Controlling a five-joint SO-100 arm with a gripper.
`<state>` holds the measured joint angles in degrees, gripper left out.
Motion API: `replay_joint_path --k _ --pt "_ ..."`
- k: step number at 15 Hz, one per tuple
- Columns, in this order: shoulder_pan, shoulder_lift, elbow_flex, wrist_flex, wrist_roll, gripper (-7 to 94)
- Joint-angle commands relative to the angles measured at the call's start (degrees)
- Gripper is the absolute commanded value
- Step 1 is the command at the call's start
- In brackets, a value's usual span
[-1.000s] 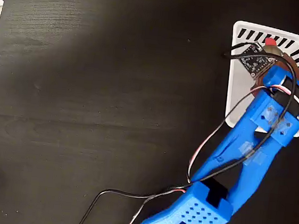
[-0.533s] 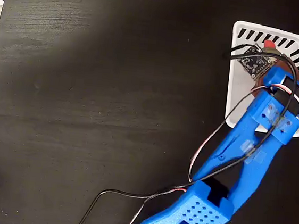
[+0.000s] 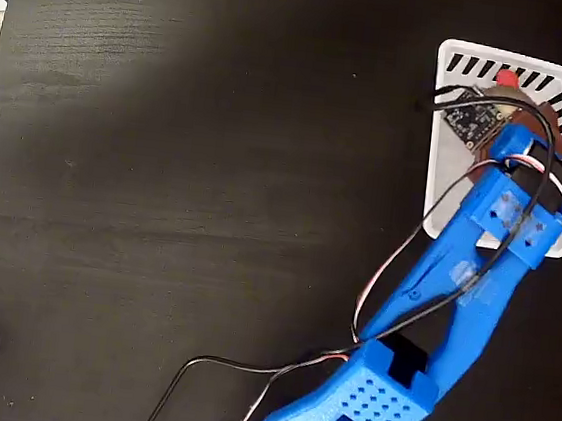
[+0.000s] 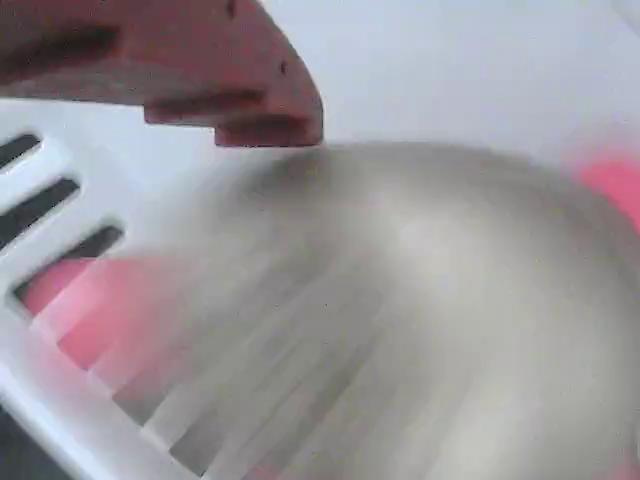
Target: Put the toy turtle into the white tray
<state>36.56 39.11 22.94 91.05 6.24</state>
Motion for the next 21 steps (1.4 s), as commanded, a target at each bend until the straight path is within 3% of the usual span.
replay_joint_path --k 1,6,7,9,11,18,21 --pt "0.3 3.3 -0.4 0.9 0.0 51" --pt "0.1 3.5 -0.3 1.1 -0.1 50" --pt "0.1 3.9 -0.4 1.2 0.0 43" --pt "0.2 5.4 -1.4 1.2 0.9 11" --pt "-0.1 7.8 -1.1 0.9 1.4 0" --pt "-5.1 24.1 10.5 -5.9 2.5 0" --pt "-12.2 37.3 25.9 -14.1 3.7 0"
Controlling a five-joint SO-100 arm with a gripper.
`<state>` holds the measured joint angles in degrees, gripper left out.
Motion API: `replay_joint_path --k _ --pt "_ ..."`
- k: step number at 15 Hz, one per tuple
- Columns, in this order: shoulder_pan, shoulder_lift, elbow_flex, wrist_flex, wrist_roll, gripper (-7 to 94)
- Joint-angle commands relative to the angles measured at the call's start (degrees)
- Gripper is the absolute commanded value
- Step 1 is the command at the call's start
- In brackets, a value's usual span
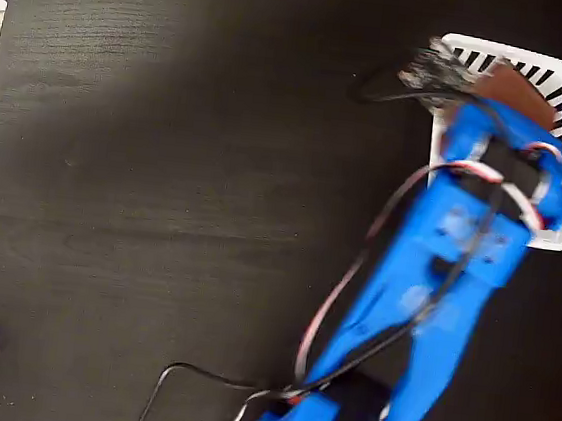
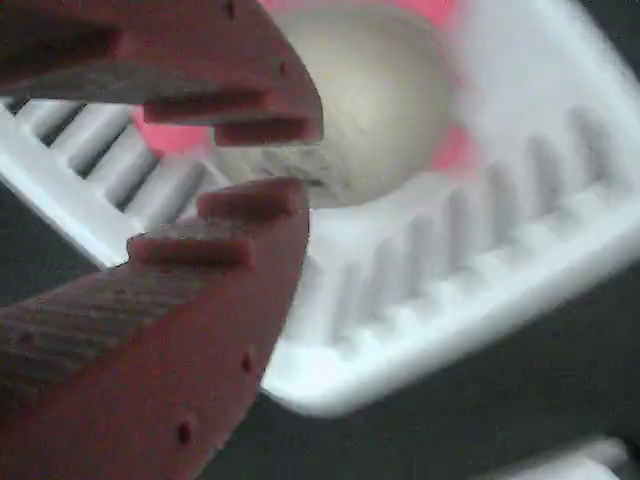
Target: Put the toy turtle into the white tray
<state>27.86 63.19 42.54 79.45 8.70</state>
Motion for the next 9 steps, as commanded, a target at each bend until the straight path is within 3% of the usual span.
replay_joint_path --k 1,6,9 --pt "-7.1 17.9 12.2 -4.7 1.1 0" --pt "-25.0 41.7 42.3 -11.9 2.4 0" --pt "-28.3 56.1 68.1 -24.8 0.7 0"
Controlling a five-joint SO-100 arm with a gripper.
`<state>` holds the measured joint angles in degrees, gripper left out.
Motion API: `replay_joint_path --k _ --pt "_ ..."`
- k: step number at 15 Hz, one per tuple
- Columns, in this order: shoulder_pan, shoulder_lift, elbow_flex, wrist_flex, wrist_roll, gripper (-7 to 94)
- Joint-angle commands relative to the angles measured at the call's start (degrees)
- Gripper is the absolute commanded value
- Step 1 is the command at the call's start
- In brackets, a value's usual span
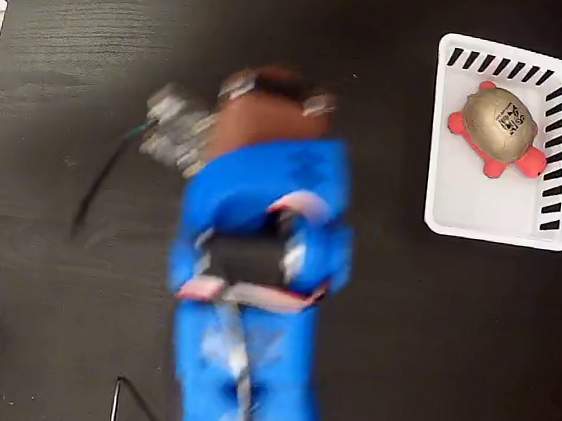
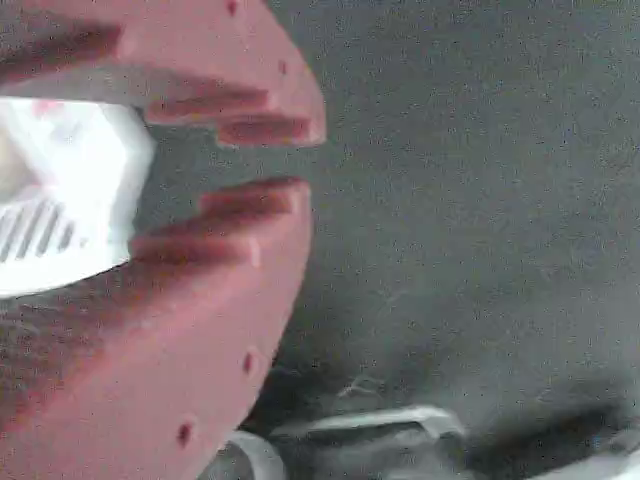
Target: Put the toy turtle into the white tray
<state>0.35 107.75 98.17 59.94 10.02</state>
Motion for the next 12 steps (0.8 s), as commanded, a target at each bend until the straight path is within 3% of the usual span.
replay_joint_path --k 1,3,5,12 --pt "-0.9 16.4 23.5 -12.0 -2.7 0" --pt "0.0 25.8 40.9 -21.1 -5.6 0" --pt "0.3 34.5 51.2 -21.3 -6.5 0" --pt "-3.9 62.7 64.9 -3.6 -5.4 0"
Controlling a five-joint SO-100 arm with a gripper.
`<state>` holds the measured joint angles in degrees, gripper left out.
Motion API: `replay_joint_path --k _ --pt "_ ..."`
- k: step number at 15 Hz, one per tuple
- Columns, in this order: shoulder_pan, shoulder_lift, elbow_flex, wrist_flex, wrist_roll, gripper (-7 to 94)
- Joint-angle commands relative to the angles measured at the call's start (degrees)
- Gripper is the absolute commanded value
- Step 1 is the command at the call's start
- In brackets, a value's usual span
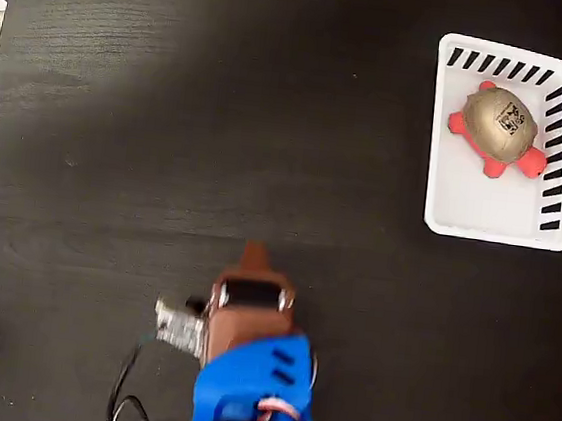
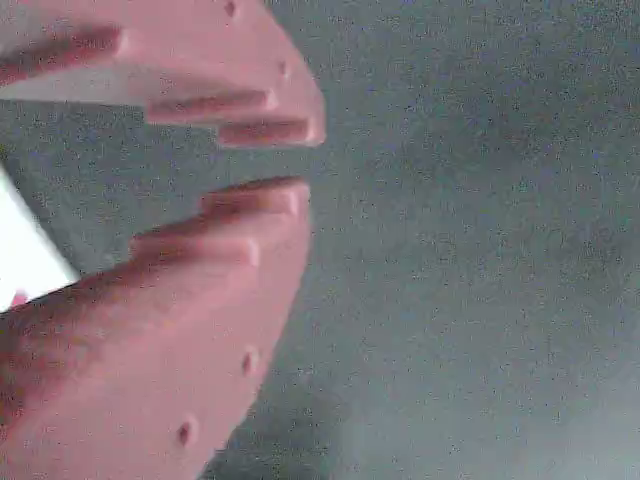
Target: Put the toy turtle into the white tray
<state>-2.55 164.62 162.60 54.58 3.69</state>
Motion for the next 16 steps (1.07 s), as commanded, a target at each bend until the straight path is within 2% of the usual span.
replay_joint_path --k 1,4,6,16 --pt "-1.1 7.7 1.1 3.5 1.1 0" --pt "-3.1 14.4 1.9 10.5 2.2 0" --pt "-2.7 15.9 2.0 12.7 3.2 0" --pt "-1.6 21.8 4.7 17.1 0.6 0"
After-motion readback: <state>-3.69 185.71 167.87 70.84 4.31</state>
